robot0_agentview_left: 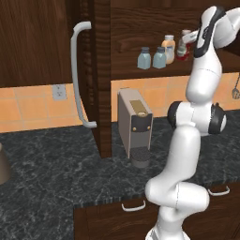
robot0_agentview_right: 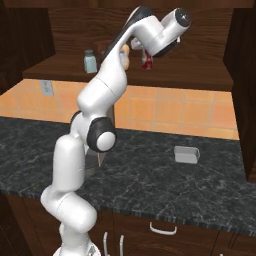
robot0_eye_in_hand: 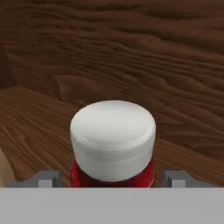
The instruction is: Put the shaker and condiment bottle from the counter next to their counterparts in the cabinet.
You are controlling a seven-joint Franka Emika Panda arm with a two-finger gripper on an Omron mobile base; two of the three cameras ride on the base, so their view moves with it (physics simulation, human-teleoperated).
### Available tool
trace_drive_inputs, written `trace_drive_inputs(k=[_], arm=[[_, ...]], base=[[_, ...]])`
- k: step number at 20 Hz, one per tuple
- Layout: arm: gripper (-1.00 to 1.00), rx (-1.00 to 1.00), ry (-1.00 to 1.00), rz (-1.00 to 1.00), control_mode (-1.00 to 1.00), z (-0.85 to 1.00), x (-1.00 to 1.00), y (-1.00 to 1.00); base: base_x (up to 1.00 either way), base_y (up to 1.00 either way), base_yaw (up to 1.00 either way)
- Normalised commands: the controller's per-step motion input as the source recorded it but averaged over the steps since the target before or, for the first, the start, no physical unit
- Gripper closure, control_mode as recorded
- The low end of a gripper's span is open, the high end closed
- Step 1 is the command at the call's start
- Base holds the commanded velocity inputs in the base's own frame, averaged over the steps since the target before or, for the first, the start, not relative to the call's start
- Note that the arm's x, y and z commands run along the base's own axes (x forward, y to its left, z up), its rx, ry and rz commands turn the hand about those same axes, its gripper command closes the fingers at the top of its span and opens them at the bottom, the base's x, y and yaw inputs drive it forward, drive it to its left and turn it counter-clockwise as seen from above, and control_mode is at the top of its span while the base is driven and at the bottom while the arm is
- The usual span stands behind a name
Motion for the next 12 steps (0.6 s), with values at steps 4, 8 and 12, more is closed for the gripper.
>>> trace_drive_inputs(k=[4, 8, 12], arm=[[-1.00, 0.00, -0.08, 0.02, -1.00, -0.02, -0.43, -0.08], [-1.00, 0.00, -0.12, 0.05, -1.00, 0.00, -0.80, -0.03], [-1.00, 0.00, -0.10, 0.09, -1.00, -0.01, -0.97, 0.03]], base=[[0.00, 0.00, 0.00], [0.00, 0.00, 0.00], [0.00, 0.00, 0.00]])
